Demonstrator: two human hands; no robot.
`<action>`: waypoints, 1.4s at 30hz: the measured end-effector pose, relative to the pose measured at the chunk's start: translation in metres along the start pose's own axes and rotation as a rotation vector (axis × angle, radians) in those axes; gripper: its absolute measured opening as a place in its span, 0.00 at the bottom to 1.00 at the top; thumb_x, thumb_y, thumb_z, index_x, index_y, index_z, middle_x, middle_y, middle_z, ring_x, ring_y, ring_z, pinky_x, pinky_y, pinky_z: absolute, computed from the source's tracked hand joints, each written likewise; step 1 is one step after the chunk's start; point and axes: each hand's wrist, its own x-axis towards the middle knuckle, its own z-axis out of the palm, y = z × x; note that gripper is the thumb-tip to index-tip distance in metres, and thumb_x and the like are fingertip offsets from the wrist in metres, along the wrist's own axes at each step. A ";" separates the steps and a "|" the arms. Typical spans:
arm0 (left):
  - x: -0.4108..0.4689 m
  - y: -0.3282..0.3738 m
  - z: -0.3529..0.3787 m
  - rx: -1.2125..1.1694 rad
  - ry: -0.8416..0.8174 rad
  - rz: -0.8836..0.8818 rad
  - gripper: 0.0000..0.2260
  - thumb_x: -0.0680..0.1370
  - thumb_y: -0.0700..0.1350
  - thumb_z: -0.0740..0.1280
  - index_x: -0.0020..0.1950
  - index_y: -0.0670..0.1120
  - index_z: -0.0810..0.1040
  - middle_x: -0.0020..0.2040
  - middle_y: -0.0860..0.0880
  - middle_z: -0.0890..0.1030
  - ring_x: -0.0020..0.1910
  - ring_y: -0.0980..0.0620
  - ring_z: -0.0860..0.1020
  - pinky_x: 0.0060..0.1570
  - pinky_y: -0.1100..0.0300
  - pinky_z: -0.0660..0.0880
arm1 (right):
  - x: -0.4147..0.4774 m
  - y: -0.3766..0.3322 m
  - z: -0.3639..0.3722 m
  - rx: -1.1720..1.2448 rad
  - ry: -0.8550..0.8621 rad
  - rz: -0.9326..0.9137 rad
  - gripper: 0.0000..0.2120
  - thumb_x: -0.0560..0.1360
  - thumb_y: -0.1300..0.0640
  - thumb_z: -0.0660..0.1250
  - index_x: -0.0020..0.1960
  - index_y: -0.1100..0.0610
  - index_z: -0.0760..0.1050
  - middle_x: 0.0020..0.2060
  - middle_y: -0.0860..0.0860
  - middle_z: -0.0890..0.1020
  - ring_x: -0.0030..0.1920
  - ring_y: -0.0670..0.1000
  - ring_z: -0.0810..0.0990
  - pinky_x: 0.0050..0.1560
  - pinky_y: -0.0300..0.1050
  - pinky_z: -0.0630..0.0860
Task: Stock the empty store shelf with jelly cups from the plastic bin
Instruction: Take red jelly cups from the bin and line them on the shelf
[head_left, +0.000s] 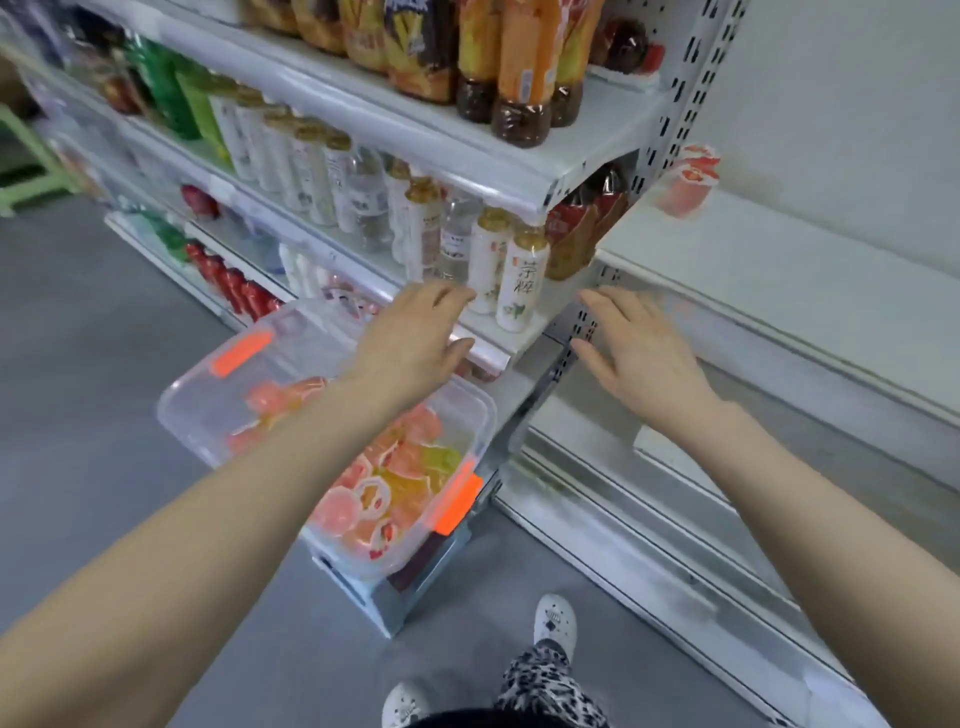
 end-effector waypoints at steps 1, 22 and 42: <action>-0.017 -0.015 0.002 0.003 -0.015 -0.035 0.23 0.77 0.49 0.67 0.70 0.45 0.70 0.64 0.44 0.74 0.62 0.41 0.72 0.59 0.48 0.71 | -0.003 -0.016 0.012 0.022 -0.018 -0.020 0.24 0.78 0.52 0.66 0.69 0.62 0.70 0.63 0.59 0.75 0.62 0.61 0.73 0.62 0.55 0.70; -0.166 -0.123 0.077 -0.025 -0.260 -0.565 0.14 0.79 0.47 0.64 0.63 0.48 0.79 0.58 0.48 0.80 0.58 0.45 0.75 0.60 0.52 0.71 | 0.043 -0.166 0.208 0.079 -0.804 -0.164 0.32 0.75 0.46 0.68 0.74 0.56 0.60 0.71 0.58 0.66 0.66 0.61 0.71 0.58 0.56 0.75; -0.106 -0.149 0.097 0.024 -0.333 -0.512 0.23 0.76 0.48 0.68 0.71 0.49 0.69 0.68 0.46 0.72 0.65 0.43 0.71 0.61 0.49 0.71 | 0.049 -0.131 0.196 0.323 -0.431 -0.017 0.26 0.67 0.50 0.73 0.62 0.52 0.68 0.57 0.50 0.70 0.46 0.51 0.77 0.39 0.43 0.72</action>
